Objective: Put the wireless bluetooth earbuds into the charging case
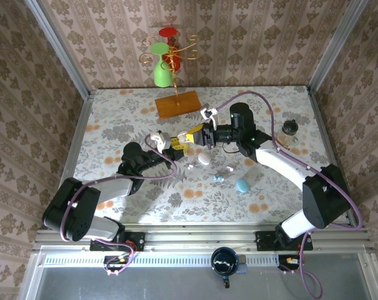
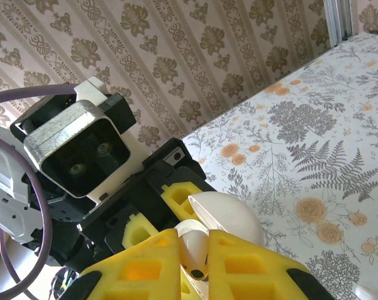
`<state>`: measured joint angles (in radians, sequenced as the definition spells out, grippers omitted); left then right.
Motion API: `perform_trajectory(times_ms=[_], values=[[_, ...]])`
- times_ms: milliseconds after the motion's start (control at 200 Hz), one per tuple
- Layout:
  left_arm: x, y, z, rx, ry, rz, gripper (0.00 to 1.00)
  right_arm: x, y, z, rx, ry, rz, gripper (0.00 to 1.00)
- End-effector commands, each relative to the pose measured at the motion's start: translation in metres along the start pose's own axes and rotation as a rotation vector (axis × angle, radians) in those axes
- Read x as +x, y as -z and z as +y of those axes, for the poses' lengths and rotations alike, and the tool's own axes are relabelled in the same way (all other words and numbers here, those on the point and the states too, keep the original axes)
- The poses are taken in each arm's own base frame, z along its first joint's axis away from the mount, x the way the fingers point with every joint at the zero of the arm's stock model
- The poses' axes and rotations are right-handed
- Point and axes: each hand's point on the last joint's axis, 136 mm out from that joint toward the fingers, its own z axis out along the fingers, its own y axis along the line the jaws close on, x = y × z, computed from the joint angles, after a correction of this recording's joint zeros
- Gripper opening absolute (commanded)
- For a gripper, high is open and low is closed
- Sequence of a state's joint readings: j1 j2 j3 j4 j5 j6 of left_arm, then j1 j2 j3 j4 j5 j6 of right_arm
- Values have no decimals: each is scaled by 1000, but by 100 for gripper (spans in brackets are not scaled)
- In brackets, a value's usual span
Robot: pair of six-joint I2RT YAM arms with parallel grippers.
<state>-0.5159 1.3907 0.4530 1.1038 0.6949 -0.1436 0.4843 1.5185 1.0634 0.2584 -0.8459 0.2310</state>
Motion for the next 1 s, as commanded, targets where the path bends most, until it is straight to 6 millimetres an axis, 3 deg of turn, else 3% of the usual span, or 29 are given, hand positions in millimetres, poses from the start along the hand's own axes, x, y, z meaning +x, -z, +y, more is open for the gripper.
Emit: perform_trajectory(times_ms=[0,300,385,495,600,875,995], values=[[-14,4,-2,-3,-14,-46,7,-4,-3,-3,-1,19,2,15],[-20,4,2,-21,-1,-66,6,3,-6,-10,16,-10,10,16],[-22,4,1,-9,1,-69,6,3,-5,-18,58,-27,5,22],[-23,5,-1,-2,3,-69,6,-3,-2,-24,105,-36,-16,37],[-22,5,0,-3,10,-66,6,-10,4,-27,130,-33,-46,44],[-13,10,8,-39,3,-58,6,-16,25,-37,182,-57,-113,56],[-6,15,13,-67,-7,-43,6,-8,46,-62,327,-121,-140,56]])
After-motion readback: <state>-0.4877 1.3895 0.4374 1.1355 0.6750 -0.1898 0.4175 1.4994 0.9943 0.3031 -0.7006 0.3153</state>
